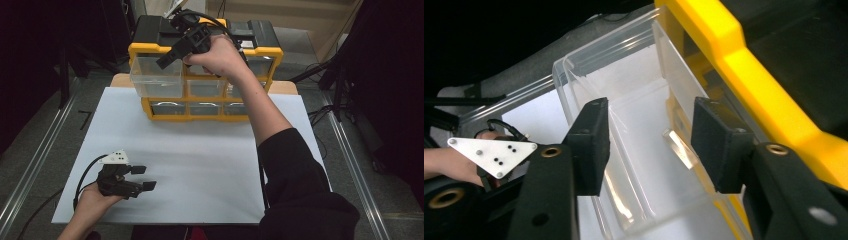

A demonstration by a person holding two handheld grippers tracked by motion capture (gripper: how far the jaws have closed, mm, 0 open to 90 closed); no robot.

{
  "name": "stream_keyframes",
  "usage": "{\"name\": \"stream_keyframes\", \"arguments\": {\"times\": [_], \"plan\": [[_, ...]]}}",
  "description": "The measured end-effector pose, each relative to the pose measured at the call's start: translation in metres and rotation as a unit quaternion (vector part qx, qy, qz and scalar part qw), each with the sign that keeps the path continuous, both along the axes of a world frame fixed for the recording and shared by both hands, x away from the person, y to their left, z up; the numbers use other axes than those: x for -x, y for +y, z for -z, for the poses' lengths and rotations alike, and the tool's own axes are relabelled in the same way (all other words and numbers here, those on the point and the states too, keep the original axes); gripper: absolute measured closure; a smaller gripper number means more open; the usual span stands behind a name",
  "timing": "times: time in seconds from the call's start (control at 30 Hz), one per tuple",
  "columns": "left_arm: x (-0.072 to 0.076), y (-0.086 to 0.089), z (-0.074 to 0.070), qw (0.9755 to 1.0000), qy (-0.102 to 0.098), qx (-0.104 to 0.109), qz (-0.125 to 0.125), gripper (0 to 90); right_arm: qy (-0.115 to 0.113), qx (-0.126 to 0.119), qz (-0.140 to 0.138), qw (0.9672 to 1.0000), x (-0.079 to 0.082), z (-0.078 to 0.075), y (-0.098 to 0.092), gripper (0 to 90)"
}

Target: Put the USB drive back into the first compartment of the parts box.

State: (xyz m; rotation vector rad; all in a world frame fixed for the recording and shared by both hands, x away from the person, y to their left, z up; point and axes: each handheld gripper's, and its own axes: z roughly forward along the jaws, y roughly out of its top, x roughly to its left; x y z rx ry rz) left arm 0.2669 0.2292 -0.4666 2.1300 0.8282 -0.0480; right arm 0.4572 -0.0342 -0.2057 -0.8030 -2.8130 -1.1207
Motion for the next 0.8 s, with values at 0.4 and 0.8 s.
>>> {"name": "stream_keyframes", "arguments": {"times": [0.4, 0.8], "plan": [[0.000, 0.000, 0.000, 1.0000, -0.002, -0.004, 0.001, 24.7, -0.007, -0.013, 0.017, 0.9998, 0.016, -0.006, -0.038, 32.3], [0.000, 0.001, 0.001, 1.0000, -0.001, -0.003, -0.005, 24.7, -0.042, -0.013, 0.027, 0.9987, 0.031, 0.011, -0.070, 21.4]]}}
